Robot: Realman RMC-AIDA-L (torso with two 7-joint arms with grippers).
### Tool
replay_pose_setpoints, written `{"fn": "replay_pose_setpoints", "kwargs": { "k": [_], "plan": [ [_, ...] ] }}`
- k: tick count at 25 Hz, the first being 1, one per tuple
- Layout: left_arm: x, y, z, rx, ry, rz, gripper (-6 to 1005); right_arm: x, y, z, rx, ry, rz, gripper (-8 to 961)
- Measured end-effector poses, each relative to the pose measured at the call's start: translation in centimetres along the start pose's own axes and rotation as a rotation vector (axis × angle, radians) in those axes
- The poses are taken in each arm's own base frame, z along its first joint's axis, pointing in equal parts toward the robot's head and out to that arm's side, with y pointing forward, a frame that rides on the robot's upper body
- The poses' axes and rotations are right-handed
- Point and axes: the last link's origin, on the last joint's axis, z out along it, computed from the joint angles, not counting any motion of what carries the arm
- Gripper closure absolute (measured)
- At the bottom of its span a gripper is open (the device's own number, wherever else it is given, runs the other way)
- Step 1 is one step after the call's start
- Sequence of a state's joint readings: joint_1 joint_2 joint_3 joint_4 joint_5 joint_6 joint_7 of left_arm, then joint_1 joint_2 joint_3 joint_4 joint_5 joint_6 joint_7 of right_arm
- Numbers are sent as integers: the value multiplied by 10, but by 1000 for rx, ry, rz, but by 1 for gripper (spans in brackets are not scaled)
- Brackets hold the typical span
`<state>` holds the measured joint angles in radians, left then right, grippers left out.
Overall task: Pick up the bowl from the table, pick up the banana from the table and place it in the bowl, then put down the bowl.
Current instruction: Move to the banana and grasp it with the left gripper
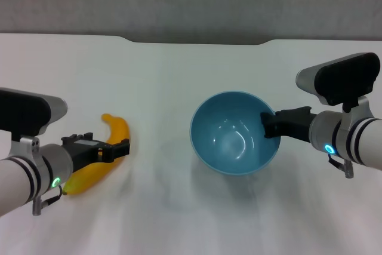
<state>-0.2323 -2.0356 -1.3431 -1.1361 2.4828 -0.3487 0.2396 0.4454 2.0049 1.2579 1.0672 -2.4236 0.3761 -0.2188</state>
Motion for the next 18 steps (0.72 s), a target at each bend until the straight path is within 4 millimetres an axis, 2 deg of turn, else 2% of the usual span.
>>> {"fn": "replay_pose_setpoints", "kwargs": {
  "k": [11,18],
  "plan": [
    [-7,4,9,-17,-30,6,91,2,0,0,1,3,1,919],
    [-13,7,14,-15,-24,92,91,3,0,-1,1,4,2,919]
  ]
}}
